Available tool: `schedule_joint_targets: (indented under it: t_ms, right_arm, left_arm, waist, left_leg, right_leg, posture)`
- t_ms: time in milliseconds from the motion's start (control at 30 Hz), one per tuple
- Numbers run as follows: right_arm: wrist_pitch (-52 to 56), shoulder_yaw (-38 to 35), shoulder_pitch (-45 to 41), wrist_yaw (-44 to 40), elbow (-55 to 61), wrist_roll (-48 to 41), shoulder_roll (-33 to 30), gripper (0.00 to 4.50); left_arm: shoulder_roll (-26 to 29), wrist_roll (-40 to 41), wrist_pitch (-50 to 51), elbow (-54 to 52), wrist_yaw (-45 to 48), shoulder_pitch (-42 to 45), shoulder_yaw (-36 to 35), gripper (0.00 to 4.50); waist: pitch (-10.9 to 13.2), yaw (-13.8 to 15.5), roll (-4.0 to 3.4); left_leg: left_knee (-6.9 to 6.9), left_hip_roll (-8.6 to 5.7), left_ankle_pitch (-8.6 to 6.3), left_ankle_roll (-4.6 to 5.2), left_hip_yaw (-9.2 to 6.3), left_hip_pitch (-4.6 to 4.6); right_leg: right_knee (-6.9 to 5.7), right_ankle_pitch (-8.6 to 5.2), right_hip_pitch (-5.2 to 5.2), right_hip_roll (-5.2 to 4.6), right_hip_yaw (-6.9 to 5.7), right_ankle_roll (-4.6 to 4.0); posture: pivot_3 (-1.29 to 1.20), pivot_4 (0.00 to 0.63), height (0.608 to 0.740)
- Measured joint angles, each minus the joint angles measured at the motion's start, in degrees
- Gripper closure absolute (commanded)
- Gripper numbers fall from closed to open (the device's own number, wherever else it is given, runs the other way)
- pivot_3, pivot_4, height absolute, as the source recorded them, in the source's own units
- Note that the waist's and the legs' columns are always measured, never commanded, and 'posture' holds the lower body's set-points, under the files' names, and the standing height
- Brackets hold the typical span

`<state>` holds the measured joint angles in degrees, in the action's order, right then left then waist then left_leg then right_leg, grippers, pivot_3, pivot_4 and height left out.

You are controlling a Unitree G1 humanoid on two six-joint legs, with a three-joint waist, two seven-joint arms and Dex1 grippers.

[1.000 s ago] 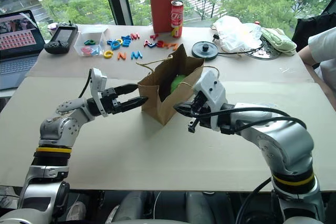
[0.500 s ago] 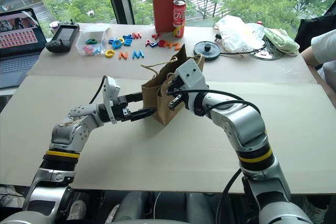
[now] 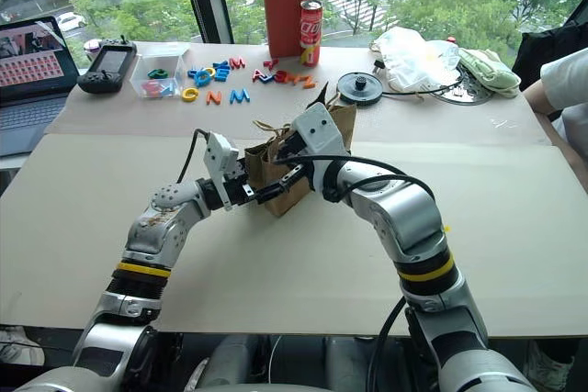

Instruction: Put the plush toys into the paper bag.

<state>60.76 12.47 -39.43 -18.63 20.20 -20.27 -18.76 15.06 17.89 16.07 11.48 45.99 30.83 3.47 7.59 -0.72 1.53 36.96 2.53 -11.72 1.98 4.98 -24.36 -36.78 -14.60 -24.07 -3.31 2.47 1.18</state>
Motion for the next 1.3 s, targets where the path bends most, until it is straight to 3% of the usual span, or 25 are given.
schedule_joint_targets:
  t_ms: [233, 367, 667, 700, 1100, 1300]
  right_arm:
    - [0.02, 0.00, 0.00, -0.01, -0.04, 0.19, 0.14, 4.45]
    - [0.09, 0.00, 0.00, 0.00, -0.04, 0.54, 0.14, 4.50]
    - [1.07, -0.14, 0.00, -0.05, 0.36, 0.97, 0.03, 4.50]
    - [1.22, -0.22, 0.03, -0.07, 0.57, 0.97, -0.12, 4.50]
    - [3.60, -4.69, 4.21, -4.58, 8.89, -1.92, -6.73, 4.50]
    - [3.61, -19.06, 8.62, -11.65, 7.90, -6.36, -18.99, 4.50]
  left_arm:
    - [-1.22, -1.38, -3.55, 3.59, -1.89, 1.13, -0.18, 0.00]
    - [-1.37, -1.33, -3.74, 4.39, -1.81, 1.39, -0.35, 1.05]
    - [-2.22, -1.30, -3.75, 6.46, -1.59, 1.60, -0.65, 4.35]
    - [-2.33, -1.31, -3.75, 6.72, -1.59, 1.79, -0.65, 4.49]
    - [-3.29, -1.92, -5.36, 9.44, -2.16, 3.17, -1.16, 4.49]
    - [0.67, 1.02, -5.53, 8.85, 0.63, 4.12, -5.56, 4.49]
  waist:
    - [0.00, -0.02, 0.00]
    - [0.00, -0.02, 0.00]
    - [0.00, -0.01, 0.00]
    - [0.00, -0.01, 0.00]
    - [0.00, 0.06, 0.00]
    - [0.01, 0.01, 0.01]
  left_leg:
    - [0.00, 0.01, 0.00, 0.00, 0.00, 0.01]
    - [0.00, 0.01, 0.00, 0.00, 0.00, 0.01]
    - [0.00, 0.01, 0.00, 0.00, 0.00, -0.01]
    - [0.00, 0.01, 0.00, 0.00, 0.00, -0.01]
    - [-0.01, 0.00, 0.00, 0.00, -0.02, -0.02]
    - [-0.02, -0.01, 0.00, 0.00, -0.01, 0.00]
  right_leg:
    - [-0.01, 0.00, 0.01, -0.01, 0.00, 0.00]
    - [-0.01, 0.00, 0.02, -0.01, 0.00, 0.00]
    - [0.00, 0.00, 0.00, -0.01, 0.00, 0.00]
    - [0.00, 0.00, 0.01, -0.01, 0.00, 0.00]
    - [0.04, 0.00, 0.03, -0.02, -0.03, 0.00]
    - [0.10, 0.00, 0.03, -0.02, -0.01, 0.00]
  posture:
    - [0.00, 0.150, 0.739]
    - [0.00, 0.150, 0.739]
    - [0.00, 0.150, 0.739]
    - [0.00, 0.150, 0.739]
    - [0.00, 0.150, 0.739]
    - [0.00, 0.150, 0.739]
